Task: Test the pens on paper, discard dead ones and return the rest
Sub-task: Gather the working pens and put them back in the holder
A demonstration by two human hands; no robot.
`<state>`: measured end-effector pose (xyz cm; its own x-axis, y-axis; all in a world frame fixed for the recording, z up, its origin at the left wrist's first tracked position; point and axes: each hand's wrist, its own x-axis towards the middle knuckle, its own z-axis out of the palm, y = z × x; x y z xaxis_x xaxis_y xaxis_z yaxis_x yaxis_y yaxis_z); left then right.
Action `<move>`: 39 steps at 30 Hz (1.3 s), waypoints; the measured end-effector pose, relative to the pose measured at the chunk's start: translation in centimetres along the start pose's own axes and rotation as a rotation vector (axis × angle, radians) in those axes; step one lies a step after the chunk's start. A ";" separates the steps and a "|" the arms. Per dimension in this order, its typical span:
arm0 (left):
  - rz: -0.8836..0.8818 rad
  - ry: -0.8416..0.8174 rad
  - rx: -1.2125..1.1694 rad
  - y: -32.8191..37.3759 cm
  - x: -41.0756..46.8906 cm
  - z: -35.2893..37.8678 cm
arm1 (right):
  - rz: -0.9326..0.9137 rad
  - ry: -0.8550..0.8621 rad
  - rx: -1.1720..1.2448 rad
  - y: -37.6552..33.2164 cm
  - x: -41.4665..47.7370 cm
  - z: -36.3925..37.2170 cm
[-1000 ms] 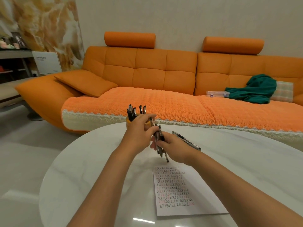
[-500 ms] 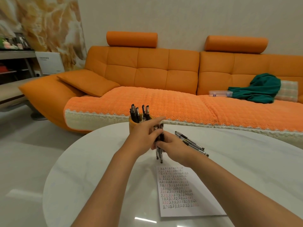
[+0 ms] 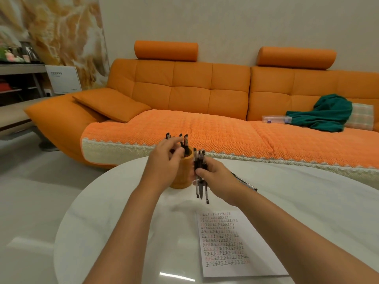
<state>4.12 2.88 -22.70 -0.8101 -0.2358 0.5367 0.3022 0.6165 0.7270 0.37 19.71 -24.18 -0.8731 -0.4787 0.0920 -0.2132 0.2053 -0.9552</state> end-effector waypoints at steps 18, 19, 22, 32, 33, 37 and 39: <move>-0.289 -0.191 -0.068 -6.2 1.0 0.9 | -0.124 0.341 0.213 -6.7 10.3 4.6; -0.285 -0.193 -0.074 -6.5 1.1 1.0 | -0.110 0.338 0.163 -6.2 10.3 4.8; -0.297 -0.201 -0.081 -7.3 1.3 1.0 | -0.059 0.314 0.015 -5.0 9.9 5.1; -0.215 -0.172 -0.029 -7.4 1.4 1.2 | -0.025 0.159 -0.593 -3.6 9.5 4.8; -0.209 -0.168 -0.029 -7.3 1.4 1.2 | -0.032 0.156 -0.602 -3.6 9.5 4.8; -0.197 -0.150 -0.082 -6.8 1.5 1.1 | -0.105 0.183 -0.531 -4.0 9.0 4.6; -0.197 -0.138 -0.109 -6.6 1.4 1.2 | -0.146 0.213 -0.614 -3.7 9.2 4.6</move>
<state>0.39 -0.65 -27.24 -0.9172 -0.2343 0.3222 0.1781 0.4822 0.8578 -4.87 10.66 -21.13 -0.8703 -0.3726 0.3222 -0.4922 0.6302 -0.6005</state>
